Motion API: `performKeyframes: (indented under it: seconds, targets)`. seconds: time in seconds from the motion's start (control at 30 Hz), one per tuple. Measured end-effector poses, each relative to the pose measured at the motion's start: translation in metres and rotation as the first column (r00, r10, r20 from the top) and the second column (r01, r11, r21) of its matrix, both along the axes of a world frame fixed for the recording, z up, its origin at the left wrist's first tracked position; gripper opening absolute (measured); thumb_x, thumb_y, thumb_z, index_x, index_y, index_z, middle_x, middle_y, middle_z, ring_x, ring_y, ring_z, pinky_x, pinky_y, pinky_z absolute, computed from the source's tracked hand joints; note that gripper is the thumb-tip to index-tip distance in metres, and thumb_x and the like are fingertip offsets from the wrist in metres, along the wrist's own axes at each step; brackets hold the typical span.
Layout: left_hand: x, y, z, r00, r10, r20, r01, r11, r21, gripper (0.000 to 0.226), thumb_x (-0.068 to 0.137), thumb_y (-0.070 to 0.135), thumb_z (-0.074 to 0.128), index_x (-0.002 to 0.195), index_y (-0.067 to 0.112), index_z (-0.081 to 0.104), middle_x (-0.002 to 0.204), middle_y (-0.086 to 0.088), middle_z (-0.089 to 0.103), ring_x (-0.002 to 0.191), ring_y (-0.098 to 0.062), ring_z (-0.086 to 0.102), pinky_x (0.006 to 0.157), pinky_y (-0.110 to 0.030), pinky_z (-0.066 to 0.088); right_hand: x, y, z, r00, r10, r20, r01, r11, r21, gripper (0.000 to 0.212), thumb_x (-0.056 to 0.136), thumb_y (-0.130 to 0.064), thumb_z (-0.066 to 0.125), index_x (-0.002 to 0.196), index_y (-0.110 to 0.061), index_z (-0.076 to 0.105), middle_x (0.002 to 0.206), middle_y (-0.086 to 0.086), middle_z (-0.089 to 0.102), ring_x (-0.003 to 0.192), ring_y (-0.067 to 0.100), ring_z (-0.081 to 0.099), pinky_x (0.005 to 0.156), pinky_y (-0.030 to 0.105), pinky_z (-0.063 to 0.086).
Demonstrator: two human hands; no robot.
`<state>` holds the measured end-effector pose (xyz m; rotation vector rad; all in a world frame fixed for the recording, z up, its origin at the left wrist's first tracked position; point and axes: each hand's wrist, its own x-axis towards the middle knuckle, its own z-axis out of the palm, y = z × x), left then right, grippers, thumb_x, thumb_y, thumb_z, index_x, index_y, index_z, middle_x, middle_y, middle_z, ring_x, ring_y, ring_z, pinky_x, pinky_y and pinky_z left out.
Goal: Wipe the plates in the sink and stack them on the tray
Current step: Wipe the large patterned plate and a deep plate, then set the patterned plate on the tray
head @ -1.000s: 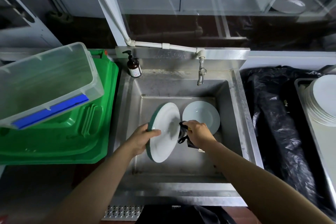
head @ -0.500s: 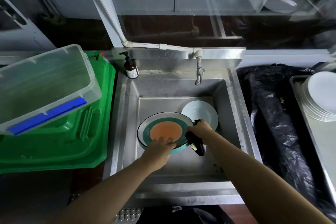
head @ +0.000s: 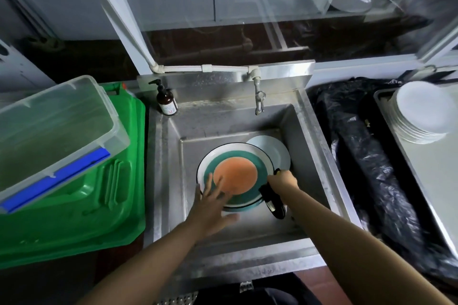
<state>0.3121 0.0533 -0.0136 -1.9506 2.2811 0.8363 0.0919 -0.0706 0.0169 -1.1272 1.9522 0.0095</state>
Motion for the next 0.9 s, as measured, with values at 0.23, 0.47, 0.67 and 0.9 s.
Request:
performKeyframes:
  seconds: [0.23, 0.47, 0.67, 0.9]
  targets:
    - [-0.022, -0.036, 0.015, 0.032, 0.866, -0.499, -0.561, 0.429, 0.708, 0.045, 0.091, -0.002, 0.054, 0.128, 0.022, 0.059, 0.116, -0.014, 0.072, 0.095, -0.031, 0.071, 0.071, -0.042, 0.06, -0.036, 0.006, 0.013, 0.998, -0.063, 0.008, 0.063, 0.994, -0.093, 0.012, 0.082, -0.022, 0.059, 0.085, -0.01, 0.063, 0.075, 0.006, 0.062, 0.071, 0.025, 0.059, 0.061, 0.03, 0.045]
    - [-0.067, -0.075, 0.037, -0.185, 0.879, -0.439, -0.419, 0.333, 0.845, 0.073, 0.081, -0.021, 0.04, 0.129, 0.032, 0.057, 0.119, -0.015, 0.067, 0.094, -0.037, 0.065, 0.075, -0.053, 0.06, -0.089, 0.003, 0.034, 0.998, -0.023, -0.056, 0.011, 0.978, -0.207, 0.031, 0.082, -0.034, 0.066, 0.11, -0.02, 0.063, 0.094, 0.002, 0.067, 0.085, 0.024, 0.061, 0.067, 0.03, 0.047]
    - [-0.14, -0.114, 0.061, -0.134, 0.869, -0.476, -0.403, 0.391, 0.827, 0.077, 0.083, -0.022, 0.041, 0.136, 0.032, 0.056, 0.113, -0.009, 0.068, 0.086, -0.028, 0.066, 0.068, -0.045, 0.06, -0.16, -0.013, 0.054, 0.87, 0.168, -0.464, -0.393, 0.805, -0.444, 0.049, 0.096, -0.036, 0.054, 0.144, -0.029, 0.044, 0.127, 0.007, 0.057, 0.103, 0.038, 0.055, 0.085, 0.042, 0.048]
    - [-0.274, -0.136, 0.082, -0.061, 0.872, -0.486, -0.357, 0.436, 0.827, 0.072, 0.086, -0.02, 0.043, 0.13, 0.035, 0.057, 0.118, -0.008, 0.071, 0.108, -0.037, 0.067, 0.086, -0.056, 0.057, -0.287, -0.034, 0.06, 0.752, 0.286, -0.594, -0.566, 0.742, -0.36, 0.045, 0.096, -0.033, 0.049, 0.141, -0.032, 0.048, 0.122, 0.006, 0.061, 0.101, 0.039, 0.055, 0.083, 0.044, 0.05]
